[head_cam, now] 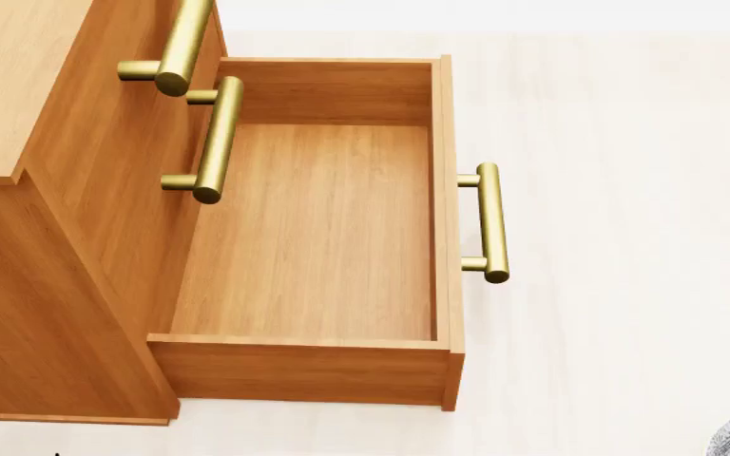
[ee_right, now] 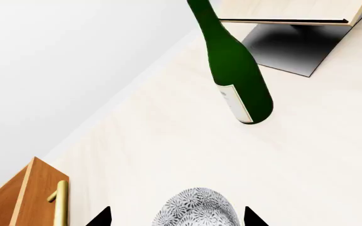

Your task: Put the bowl in the bottom drawer of the cabinet and close it.

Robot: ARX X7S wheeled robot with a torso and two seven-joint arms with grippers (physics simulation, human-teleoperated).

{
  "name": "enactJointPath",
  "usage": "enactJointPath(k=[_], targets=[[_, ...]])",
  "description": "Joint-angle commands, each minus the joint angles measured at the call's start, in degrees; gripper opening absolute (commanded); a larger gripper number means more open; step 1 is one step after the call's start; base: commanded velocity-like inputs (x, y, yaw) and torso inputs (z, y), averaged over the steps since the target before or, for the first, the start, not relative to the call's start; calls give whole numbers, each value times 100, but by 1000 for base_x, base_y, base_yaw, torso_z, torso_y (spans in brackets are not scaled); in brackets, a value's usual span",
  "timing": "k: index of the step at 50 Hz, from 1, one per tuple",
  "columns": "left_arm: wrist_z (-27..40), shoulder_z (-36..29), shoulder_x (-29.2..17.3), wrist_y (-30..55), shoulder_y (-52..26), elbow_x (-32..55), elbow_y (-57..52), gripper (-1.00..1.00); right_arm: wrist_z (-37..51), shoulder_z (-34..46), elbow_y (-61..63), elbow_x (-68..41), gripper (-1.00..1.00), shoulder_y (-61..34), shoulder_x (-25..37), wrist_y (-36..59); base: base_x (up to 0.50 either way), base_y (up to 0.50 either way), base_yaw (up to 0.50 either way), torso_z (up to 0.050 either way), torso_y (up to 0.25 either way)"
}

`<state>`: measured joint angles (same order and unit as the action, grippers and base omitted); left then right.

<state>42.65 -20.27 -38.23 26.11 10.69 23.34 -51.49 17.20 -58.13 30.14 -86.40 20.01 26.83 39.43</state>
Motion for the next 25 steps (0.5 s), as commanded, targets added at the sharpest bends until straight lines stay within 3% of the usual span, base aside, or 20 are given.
enactJointPath(k=[1,25], targets=[[-270,167,137,-164,88,166,-227,100,-297,-265,-1,-68,100,195,-313,125,0,0,0,0,0],[-171,162,78,-131,76,239,-277,100,-703,280,-528,665,100,-29,-595,29,0,0,0,0,0]])
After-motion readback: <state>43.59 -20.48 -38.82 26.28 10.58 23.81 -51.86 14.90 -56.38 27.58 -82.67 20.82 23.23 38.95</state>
